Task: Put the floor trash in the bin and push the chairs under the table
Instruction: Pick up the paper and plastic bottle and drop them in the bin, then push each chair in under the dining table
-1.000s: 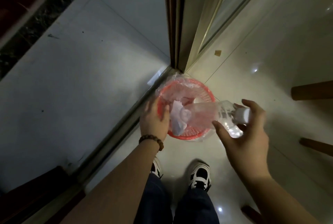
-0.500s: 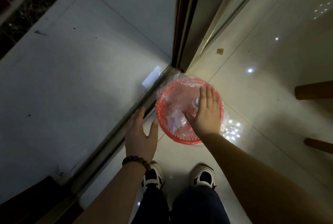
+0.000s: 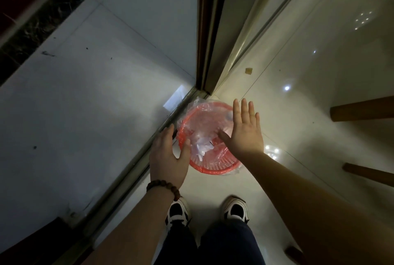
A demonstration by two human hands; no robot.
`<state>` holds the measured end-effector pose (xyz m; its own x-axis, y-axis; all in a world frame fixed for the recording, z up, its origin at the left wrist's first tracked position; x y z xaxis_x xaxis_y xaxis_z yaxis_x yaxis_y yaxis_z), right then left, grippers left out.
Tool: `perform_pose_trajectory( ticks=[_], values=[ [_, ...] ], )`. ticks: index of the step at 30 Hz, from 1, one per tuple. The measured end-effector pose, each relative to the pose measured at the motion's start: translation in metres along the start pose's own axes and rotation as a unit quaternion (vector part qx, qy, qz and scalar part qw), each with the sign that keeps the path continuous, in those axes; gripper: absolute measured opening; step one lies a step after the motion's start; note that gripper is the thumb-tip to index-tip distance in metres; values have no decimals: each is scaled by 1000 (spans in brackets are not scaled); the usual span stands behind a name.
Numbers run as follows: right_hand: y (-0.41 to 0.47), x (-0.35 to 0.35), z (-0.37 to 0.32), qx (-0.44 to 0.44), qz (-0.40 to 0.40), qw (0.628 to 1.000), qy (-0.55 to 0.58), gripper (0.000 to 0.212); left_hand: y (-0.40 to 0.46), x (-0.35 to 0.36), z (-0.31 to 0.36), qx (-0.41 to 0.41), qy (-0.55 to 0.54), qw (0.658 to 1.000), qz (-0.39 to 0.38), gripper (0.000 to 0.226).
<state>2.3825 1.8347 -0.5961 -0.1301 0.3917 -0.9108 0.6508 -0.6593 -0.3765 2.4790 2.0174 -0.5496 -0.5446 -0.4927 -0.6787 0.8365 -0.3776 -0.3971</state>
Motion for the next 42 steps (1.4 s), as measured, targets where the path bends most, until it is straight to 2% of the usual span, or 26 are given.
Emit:
perform_pose_trajectory(
  ticks=[5, 14, 20, 25, 31, 42],
  values=[
    [-44, -99, -8, 2, 44, 999, 32, 77, -18, -50, 67, 53, 52, 997, 15, 61],
    [-147, -303, -33, 3, 134, 989, 60, 71, -108, -154, 187, 134, 115, 984, -26, 67],
    [-236, -379, -42, 50, 179, 981, 60, 68, -177, -210, 234, 200, 102, 974, -34, 65],
    [-308, -396, -37, 121, 210, 967, 82, 66, -219, -227, 258, 248, 106, 961, -66, 64],
    [-387, -387, -10, 224, 222, 944, 100, 67, -276, -212, 281, 315, 145, 930, -126, 64],
    [-576, -369, 53, 340, 299, 883, 122, 61, -438, -180, 286, 437, 121, 874, -172, 64]
  ],
)
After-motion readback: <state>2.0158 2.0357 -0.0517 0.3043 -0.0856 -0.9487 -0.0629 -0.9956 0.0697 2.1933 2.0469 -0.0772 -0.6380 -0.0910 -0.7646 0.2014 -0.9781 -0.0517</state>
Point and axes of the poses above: each hand's wrist, its own y-axis towards the middle knuckle, its own x-axis out of the palm, z = x × y, the point moved 5 cm from there along y, towards the middle knuckle, and after that the axes turned 3 degrees about z, right-handed, at the moved point
